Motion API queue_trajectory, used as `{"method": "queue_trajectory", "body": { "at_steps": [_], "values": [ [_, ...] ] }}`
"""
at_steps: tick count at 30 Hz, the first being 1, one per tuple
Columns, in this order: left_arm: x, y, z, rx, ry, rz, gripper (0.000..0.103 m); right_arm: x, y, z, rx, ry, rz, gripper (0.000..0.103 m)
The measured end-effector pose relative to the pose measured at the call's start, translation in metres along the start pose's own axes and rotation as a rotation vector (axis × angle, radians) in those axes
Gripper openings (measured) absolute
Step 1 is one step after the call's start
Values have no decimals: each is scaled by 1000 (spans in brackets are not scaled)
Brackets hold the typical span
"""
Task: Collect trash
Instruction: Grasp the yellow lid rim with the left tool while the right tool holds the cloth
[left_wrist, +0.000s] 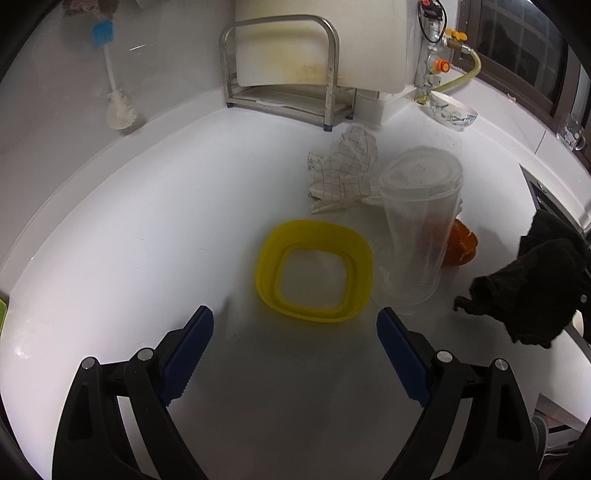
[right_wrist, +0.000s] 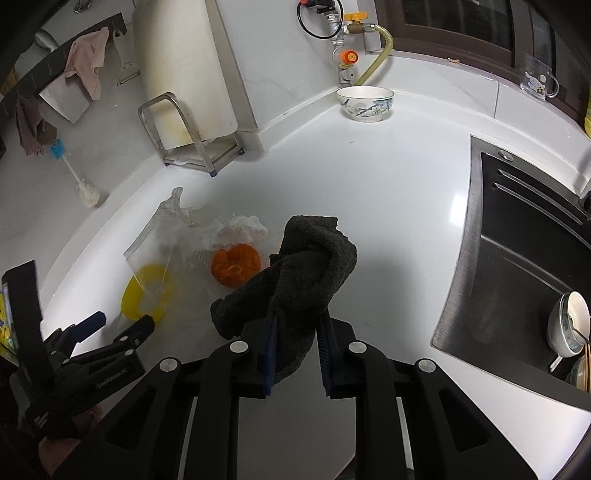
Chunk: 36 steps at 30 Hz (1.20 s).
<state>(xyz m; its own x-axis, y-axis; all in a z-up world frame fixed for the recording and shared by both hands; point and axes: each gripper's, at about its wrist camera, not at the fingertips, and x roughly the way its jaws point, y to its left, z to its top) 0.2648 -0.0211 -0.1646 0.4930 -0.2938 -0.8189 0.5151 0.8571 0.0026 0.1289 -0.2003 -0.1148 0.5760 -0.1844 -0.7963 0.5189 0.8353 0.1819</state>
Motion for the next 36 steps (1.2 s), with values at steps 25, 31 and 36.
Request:
{"method": "queue_trajectory", "body": {
  "at_steps": [25,31,36],
  "values": [
    [35,2,20,-15,-3,0,89,6,6,-2,1,-1,40,18],
    [34,4,23,-8,-17,4,69,6,7,-3,-2,2,42,18],
    [28,8,20,-14,-22,8,68,6,8,-3,-4,2,45,18]
  ]
}}
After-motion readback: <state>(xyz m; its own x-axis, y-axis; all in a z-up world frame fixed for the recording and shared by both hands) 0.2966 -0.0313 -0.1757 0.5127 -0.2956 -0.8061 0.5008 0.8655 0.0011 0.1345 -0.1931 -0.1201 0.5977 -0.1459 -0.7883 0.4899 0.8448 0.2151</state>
